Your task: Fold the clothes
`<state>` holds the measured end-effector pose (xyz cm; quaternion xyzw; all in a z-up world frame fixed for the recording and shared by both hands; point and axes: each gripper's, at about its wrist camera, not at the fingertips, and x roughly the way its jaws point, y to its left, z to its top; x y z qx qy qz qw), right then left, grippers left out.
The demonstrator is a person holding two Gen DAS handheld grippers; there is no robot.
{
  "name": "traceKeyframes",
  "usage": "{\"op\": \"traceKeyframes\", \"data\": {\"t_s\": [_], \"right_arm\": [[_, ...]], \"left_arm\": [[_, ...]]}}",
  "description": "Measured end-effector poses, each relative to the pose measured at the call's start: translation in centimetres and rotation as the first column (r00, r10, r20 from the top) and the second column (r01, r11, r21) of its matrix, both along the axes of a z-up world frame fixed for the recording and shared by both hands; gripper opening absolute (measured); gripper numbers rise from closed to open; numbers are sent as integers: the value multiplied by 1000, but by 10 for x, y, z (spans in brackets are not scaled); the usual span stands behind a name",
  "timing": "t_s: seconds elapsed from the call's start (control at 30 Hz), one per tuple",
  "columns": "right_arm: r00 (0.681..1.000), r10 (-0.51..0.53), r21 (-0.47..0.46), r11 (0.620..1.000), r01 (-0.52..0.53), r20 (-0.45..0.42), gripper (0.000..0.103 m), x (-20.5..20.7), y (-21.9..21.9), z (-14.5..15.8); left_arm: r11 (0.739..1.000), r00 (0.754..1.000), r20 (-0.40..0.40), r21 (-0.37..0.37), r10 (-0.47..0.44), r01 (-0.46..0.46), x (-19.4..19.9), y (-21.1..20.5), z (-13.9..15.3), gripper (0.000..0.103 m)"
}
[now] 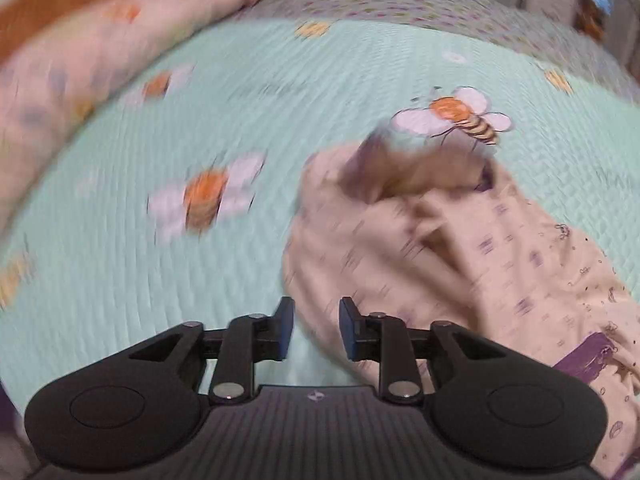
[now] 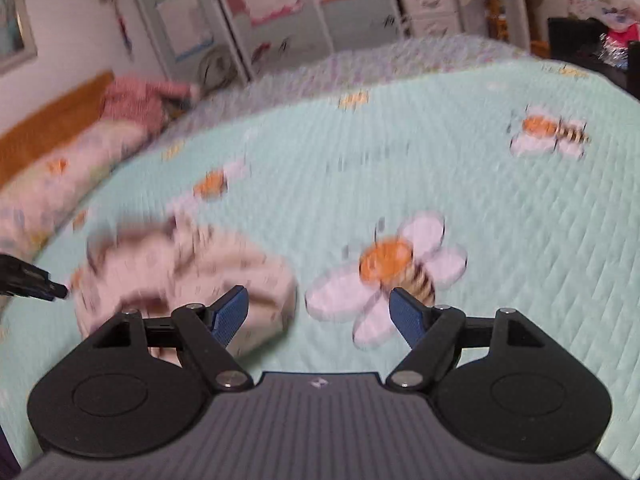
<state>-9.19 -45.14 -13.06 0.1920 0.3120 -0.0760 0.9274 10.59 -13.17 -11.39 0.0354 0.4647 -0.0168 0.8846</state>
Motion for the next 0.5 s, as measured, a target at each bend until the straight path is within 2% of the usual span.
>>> {"op": "traceKeyframes", "data": {"t_s": [0.1,0.17,0.27,0.37,0.4,0.43,0.47,0.5], "right_arm": [[999,36,49,998,-35,-15,78,3,7,-13],[999,47,86,995,-45,-15,78,7,12,-18],[999,33,210,977,-34,5,79,24,15,-24],[997,49,286,958,-31,-58,77,52,23,-36],[996,64,295,955,-41,-69,61,60,27,-38],[995,81,304,951,-57,-66,18,63,30,-36],[994,94,321,944,-70,-62,9,65,32,-34],[994,96,327,942,-76,-44,9,64,33,-29]], "left_arm": [[992,999,-46,-124,-24,19,-27,5,-14,36],[978,996,-71,-204,-56,40,-47,5,-22,41],[944,989,-104,-322,-107,68,-77,6,-34,46],[907,976,-135,-409,-170,102,-84,-12,-43,50],[904,974,-140,-415,-177,104,-83,-17,-46,51],[904,974,-146,-416,-172,97,-86,-22,-51,53],[904,975,-149,-419,-164,88,-88,-27,-54,54],[899,977,-148,-430,-156,78,-88,-28,-55,56]]}}
